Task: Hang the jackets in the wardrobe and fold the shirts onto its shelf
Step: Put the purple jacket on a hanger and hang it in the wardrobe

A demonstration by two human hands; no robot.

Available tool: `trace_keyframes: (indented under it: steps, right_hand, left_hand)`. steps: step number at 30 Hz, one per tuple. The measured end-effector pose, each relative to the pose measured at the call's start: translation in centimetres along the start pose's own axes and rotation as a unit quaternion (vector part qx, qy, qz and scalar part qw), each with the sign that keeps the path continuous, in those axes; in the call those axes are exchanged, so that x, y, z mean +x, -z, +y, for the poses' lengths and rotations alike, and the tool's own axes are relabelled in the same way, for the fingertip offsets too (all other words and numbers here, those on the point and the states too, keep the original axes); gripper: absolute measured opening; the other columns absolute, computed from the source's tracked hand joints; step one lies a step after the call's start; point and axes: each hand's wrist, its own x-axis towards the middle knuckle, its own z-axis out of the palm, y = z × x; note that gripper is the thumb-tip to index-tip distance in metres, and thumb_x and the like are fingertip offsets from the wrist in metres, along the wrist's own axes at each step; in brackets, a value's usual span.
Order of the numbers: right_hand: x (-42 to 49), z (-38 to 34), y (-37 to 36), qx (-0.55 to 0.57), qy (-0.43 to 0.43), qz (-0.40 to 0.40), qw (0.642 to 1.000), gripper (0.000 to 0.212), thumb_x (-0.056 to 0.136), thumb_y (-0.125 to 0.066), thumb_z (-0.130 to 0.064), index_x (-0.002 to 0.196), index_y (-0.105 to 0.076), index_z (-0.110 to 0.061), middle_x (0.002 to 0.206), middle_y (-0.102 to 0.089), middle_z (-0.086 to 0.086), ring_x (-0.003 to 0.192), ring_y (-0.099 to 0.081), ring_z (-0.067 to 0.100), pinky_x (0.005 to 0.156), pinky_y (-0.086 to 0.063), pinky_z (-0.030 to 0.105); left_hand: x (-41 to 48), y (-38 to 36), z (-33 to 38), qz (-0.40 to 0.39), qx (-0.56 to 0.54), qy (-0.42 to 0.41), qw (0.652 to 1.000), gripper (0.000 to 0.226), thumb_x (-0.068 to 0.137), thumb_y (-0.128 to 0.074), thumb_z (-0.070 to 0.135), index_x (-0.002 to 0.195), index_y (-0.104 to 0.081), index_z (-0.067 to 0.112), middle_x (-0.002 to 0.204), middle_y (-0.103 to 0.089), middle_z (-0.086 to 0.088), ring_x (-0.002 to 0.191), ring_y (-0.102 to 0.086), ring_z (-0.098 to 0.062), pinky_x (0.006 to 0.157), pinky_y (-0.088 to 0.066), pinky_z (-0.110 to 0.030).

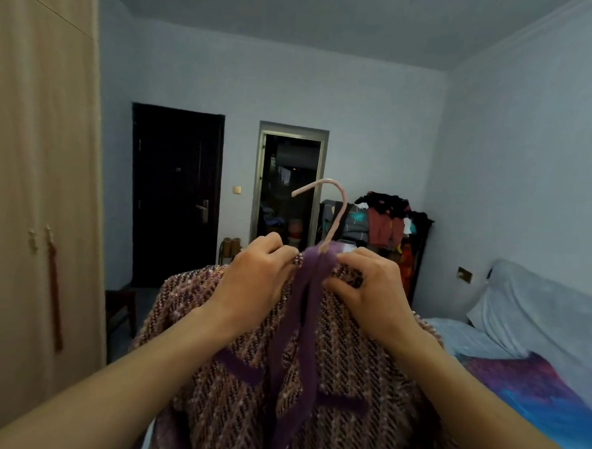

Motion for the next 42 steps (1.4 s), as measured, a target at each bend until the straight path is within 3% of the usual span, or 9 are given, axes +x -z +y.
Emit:
trace_keyframes:
  steps: [7,12,18,21,28,34,37,42]
  right_hand:
    - [-1.7,-2.1,-0.6,-0.080,-0.062,-0.054,0.993,0.027,0.078,-0.077,-0.038,0.096,-0.072,-0.018,0.087,-0.056,-0.005,0.080,-0.054,0.010,0.075,-0.049,0.029]
    - [-2.3,-4.2,1.9,-0.066,-0.020,-0.182,0.981,0.030,0.090,-0.060,-0.020,0.117,-0.068,-0.028,0.095,-0.056,-0.009,0.087,-0.054,0.007,0.076,-0.045,0.021]
    - [-3.1,-5.3,3.7,-0.070,-0.008,-0.104,0.992,0.009,0.086,-0.069,-0.019,0.095,-0.069,-0.021,0.087,-0.060,-0.006,0.081,-0.053,0.007,0.077,-0.044,0.024]
    - [-4.8,-6.1,4.5,-0.028,0.004,-0.071,0.997,0.006,0.087,-0.068,-0.017,0.093,-0.067,-0.020,0.088,-0.059,-0.005,0.080,-0.053,0.007,0.073,-0.038,0.019]
    - [-8.4,-8.9,7.1,0.082,0.027,-0.025,0.996,0.007,0.086,-0.070,-0.017,0.091,-0.066,-0.015,0.088,-0.060,-0.002,0.081,-0.055,0.011,0.074,-0.038,0.020]
    - [-8.8,-12.8,9.2,0.161,0.032,-0.014,0.986,0.017,0.081,-0.075,-0.015,0.082,-0.063,-0.027,0.080,-0.056,-0.010,0.075,-0.052,0.007,0.073,-0.035,0.019]
    - [-8.5,-15.6,9.8,0.181,0.052,-0.013,0.982,0.010,0.083,-0.074,-0.017,0.085,-0.067,-0.023,0.084,-0.060,-0.006,0.078,-0.056,0.009,0.075,-0.040,0.022]
    - [-8.3,-21.6,9.8,0.201,0.091,-0.023,0.975,0.007,0.082,-0.074,-0.018,0.086,-0.069,-0.020,0.084,-0.061,-0.005,0.078,-0.055,0.008,0.074,-0.038,0.021]
  left_hand:
    - [-3.4,1.5,-1.7,0.029,-0.020,0.041,0.999,0.018,0.100,-0.054,0.022,0.103,-0.067,0.010,0.086,-0.049,0.002,0.075,-0.050,-0.015,0.067,-0.050,-0.035]
    - [-5.9,3.9,-0.8,0.045,-0.014,0.075,0.996,0.015,0.098,-0.058,0.015,0.104,-0.069,0.008,0.088,-0.053,-0.002,0.075,-0.054,-0.016,0.070,-0.050,-0.036]
    - [-6.6,8.9,2.4,0.048,0.066,0.068,0.994,0.015,0.096,-0.059,0.013,0.104,-0.068,0.004,0.088,-0.052,-0.006,0.077,-0.053,-0.019,0.072,-0.044,-0.029]
    - [-7.2,11.1,5.4,0.039,0.120,0.053,0.991,0.019,0.098,-0.056,0.017,0.106,-0.068,0.004,0.087,-0.051,-0.006,0.077,-0.051,-0.020,0.070,-0.045,-0.034]
    - [-8.9,16.0,12.2,0.007,0.233,0.080,0.969,0.023,0.101,-0.049,0.027,0.109,-0.065,0.012,0.088,-0.051,-0.005,0.081,-0.052,-0.027,0.070,-0.047,-0.046]
    - [-10.6,20.9,16.5,-0.011,0.255,0.119,0.959,0.020,0.097,-0.050,0.025,0.100,-0.063,0.010,0.086,-0.053,-0.008,0.078,-0.055,-0.028,0.072,-0.043,-0.037]
    - [-11.8,23.9,18.4,0.013,0.284,0.122,0.951,0.013,0.096,-0.055,0.019,0.101,-0.063,0.011,0.087,-0.053,-0.005,0.080,-0.051,-0.021,0.071,-0.032,-0.024]
    - [-15.1,30.0,21.0,0.042,0.327,0.135,0.934,0.010,0.095,-0.060,0.011,0.104,-0.062,0.010,0.091,-0.045,0.007,0.081,-0.040,-0.005,0.073,-0.028,-0.018]
